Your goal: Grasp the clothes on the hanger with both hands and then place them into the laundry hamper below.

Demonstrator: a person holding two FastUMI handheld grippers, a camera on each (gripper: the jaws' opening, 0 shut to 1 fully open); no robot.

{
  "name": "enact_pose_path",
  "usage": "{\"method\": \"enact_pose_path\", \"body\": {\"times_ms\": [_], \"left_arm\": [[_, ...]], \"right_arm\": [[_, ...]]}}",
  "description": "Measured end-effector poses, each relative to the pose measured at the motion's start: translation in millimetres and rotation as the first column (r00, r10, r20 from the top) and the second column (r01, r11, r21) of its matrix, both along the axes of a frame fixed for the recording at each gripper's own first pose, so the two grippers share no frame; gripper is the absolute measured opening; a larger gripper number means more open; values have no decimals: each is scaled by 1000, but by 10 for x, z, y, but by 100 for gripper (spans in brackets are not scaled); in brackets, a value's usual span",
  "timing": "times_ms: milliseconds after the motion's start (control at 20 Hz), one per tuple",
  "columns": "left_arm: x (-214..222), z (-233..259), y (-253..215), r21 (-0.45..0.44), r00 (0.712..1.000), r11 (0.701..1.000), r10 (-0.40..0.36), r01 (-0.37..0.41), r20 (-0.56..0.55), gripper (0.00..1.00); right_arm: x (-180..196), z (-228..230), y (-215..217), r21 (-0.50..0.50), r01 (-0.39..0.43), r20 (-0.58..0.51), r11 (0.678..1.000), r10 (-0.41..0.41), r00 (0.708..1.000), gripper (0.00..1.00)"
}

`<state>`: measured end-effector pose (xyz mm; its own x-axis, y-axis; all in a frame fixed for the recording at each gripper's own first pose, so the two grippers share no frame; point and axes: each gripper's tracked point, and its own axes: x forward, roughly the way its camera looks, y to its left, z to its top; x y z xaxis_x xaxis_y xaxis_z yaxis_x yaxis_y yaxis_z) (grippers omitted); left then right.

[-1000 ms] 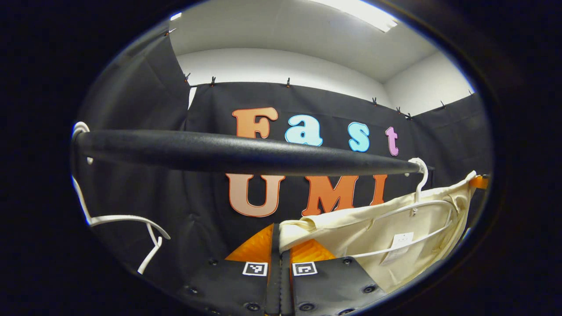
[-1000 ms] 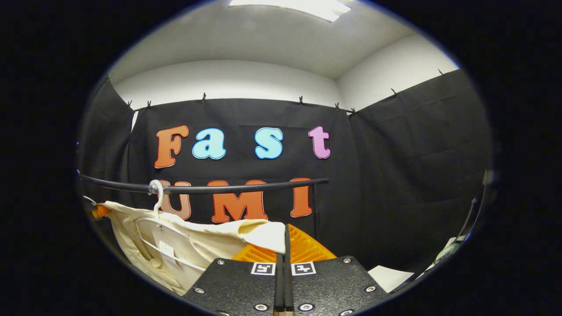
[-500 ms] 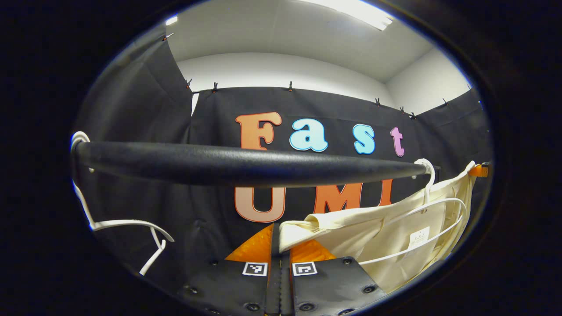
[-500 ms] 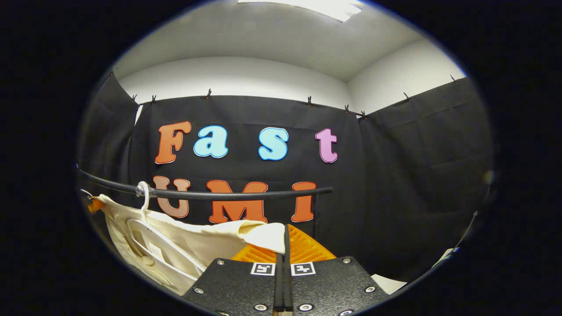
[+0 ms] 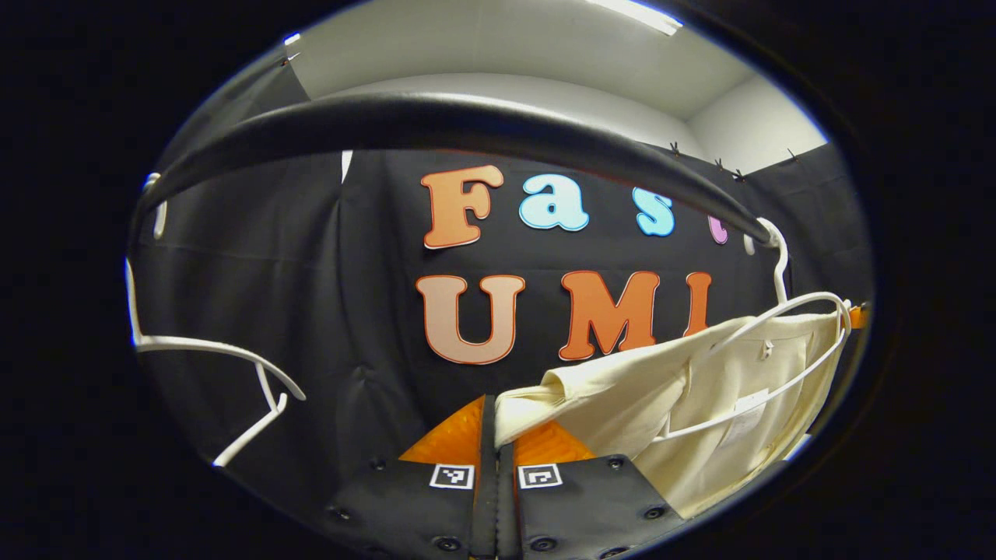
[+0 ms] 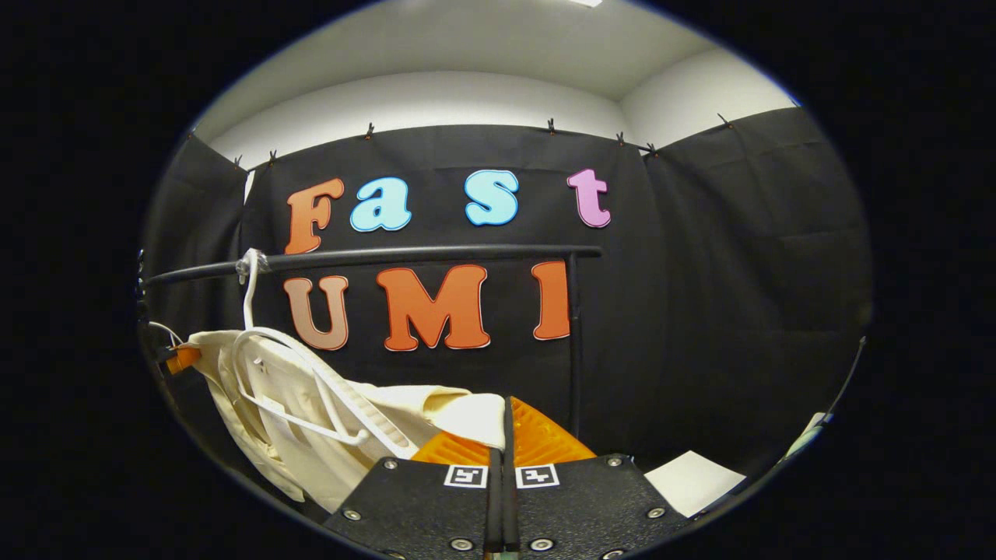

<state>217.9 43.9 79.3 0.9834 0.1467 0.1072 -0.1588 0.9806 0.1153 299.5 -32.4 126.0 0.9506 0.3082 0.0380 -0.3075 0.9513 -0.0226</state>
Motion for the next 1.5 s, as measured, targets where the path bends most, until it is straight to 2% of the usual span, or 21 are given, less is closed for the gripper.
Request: {"method": "enact_pose_path", "body": {"times_ms": [200, 600, 750, 850, 1050, 1300, 1500], "left_arm": [[22, -335, -53, -22, 999, 1000, -9, 8, -53, 7], [41, -868, -74, 3, 992, 1000, 29, -28, -124, 7], [-24, -1067, 143, -20, 984, 996, 88, -92, -157, 7], [-89, -1151, 268, -57, 980, 992, 100, -111, -169, 7], [-178, -1147, 224, 22, 980, 995, 95, -93, -173, 7], [-204, -1647, 328, -19, 956, 993, 110, -120, -273, 7], [-361, -2027, 103, -81, 935, 994, 36, -69, -353, 7]], "right_arm": [[-65, -340, -52, 44, 9, -34, 999, -8, 999, 0], [-278, -978, 38, -46, 57, -58, 997, -60, 997, 0], [-361, -1195, 199, -64, 52, -89, 997, -58, 994, 0], [-406, -1324, 276, -57, 55, -100, 997, -61, 993, 0], [-498, -1469, 400, -58, 69, -111, 996, -75, 991, 0], [-642, -1904, 539, -79, 66, -178, 995, -79, 981, 0], [-736, -2261, 685, -102, 54, -247, 993, -78, 966, 0]]}}
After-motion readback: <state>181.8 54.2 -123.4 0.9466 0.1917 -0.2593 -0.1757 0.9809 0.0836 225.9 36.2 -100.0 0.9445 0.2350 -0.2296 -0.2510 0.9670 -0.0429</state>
